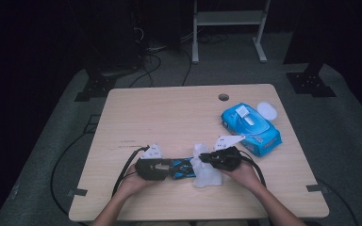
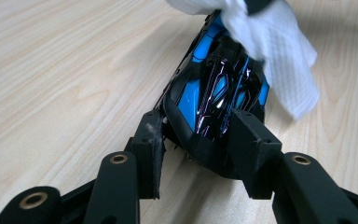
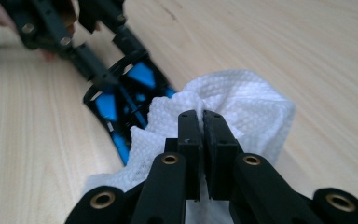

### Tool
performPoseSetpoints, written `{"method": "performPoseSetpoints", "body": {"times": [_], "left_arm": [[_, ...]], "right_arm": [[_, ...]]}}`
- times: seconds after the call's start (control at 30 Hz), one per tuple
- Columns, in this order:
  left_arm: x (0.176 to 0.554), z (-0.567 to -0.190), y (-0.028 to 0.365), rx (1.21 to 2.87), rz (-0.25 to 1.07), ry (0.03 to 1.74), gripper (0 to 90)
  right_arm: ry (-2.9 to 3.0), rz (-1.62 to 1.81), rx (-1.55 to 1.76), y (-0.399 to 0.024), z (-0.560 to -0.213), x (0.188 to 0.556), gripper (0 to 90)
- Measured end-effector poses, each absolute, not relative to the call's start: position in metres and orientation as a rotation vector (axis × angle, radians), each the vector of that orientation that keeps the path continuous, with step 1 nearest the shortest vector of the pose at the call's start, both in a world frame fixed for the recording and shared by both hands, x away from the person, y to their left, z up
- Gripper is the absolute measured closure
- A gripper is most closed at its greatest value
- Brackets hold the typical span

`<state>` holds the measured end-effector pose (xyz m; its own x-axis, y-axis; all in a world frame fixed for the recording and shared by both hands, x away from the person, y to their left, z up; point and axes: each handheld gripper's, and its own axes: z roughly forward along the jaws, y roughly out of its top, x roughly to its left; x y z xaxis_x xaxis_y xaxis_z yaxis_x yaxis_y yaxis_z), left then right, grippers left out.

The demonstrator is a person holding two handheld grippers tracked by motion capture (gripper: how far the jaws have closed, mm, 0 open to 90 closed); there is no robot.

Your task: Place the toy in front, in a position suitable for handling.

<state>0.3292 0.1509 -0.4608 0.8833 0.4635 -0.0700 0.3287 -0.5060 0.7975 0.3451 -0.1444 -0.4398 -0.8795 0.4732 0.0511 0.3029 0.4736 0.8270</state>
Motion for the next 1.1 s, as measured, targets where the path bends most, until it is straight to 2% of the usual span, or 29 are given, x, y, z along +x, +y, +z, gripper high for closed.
{"method": "performPoseSetpoints", "body": {"times": [0.13, 0.33, 0.5, 0.73, 0.97, 1.1], "left_arm": [[0.323, -0.461, 0.151, 2.142, 0.242, 0.538, 56.5], [0.318, -0.462, 0.149, 2.141, 0.296, 0.502, 56.4], [0.316, -0.462, 0.149, 2.14, 0.317, 0.491, 55.9], [0.314, -0.463, 0.15, 2.132, 0.34, 0.47, 55.4], [0.314, -0.465, 0.15, 2.126, 0.346, 0.457, 54.2], [0.318, -0.465, 0.149, 2.128, 0.313, 0.497, 46.3]], "right_arm": [[2.539, 1.347, 0.704, -0.153, -0.439, 0.352, 82.6], [2.608, 1.339, 0.755, -0.165, -0.445, 0.36, 62.1], [2.691, 1.355, 0.805, -0.168, -0.455, 0.366, 50.8], [2.781, 1.434, 0.858, -0.167, -0.465, 0.374, 45.4], [2.814, 1.482, 0.876, -0.167, -0.469, 0.379, 46.5], [2.807, 1.478, 0.853, -0.168, -0.469, 0.377, 47.5]]}}
